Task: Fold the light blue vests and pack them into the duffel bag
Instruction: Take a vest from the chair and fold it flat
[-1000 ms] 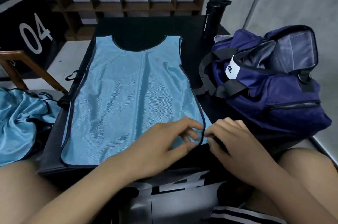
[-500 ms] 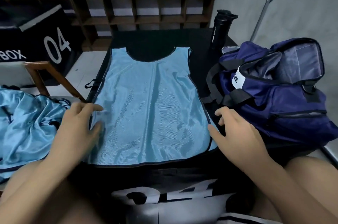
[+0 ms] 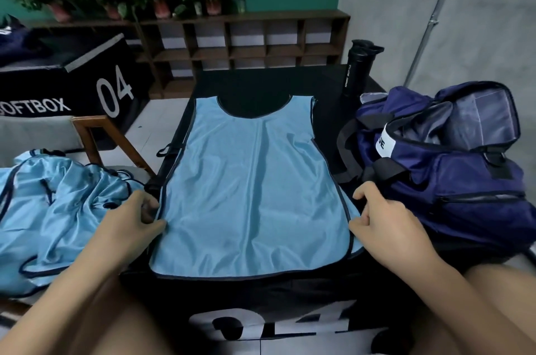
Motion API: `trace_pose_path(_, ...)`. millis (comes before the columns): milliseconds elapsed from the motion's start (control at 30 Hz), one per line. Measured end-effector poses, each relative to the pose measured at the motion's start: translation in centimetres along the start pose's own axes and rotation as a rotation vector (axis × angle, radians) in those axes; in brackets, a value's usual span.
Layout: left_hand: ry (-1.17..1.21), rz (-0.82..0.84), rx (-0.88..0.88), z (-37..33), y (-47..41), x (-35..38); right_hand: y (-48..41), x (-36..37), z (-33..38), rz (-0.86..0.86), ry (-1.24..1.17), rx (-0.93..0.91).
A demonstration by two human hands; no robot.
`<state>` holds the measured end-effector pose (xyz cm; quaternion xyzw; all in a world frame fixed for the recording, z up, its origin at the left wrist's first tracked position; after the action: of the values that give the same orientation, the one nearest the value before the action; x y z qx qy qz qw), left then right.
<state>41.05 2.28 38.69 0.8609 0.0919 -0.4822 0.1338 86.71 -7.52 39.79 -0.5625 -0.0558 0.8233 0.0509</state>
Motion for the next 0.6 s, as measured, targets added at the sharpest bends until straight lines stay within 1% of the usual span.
trace_pose_path(67, -0.028, 0.035, 0.011, 0.1, -0.2, 0.0, 0.2, 0.4, 0.1, 0.074, 0.064, -0.002)
trace_pose_path(100, -0.040, 0.043, 0.019, -0.1, -0.3, -0.2, 0.0, 0.3, 0.3, 0.069, 0.095, -0.017)
trace_pose_path(233, -0.094, -0.053, 0.103, -2.6, -1.5, -1.8, -2.2, -2.1, 2.8, -0.137, 0.126, -0.131)
trace_pose_path(367, -0.123, -0.124, 0.213, -6.6, -4.4, -1.9, -7.8, -2.0, 4.6, -0.202, 0.122, -0.206)
trace_pose_path(433, -0.149, -0.135, 0.212, -8.0, -6.6, -1.3, -11.1, -1.2, 4.5, -0.178, 0.144, -0.183)
trace_pose_path(500, -0.180, -0.145, 0.183, -8.8, -8.9, -0.4, -14.1, -0.3, 3.7, -0.123, 0.151, -0.117)
trace_pose_path(600, -0.218, -0.134, 0.120, -9.0, -11.9, 0.7, -17.2, 0.8, 1.7, -0.053, 0.080, -0.001)
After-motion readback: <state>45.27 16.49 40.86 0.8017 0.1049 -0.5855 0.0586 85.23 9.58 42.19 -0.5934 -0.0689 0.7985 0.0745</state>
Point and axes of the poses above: each hand's wrist, its own y-axis away from the middle knuckle, its own x-axis out of the palm, z = x × y, the point moved 7 cm from there along -y, towards the middle knuckle, and after that the axes turned 14 degrees about -x, right-handed, at the moved point
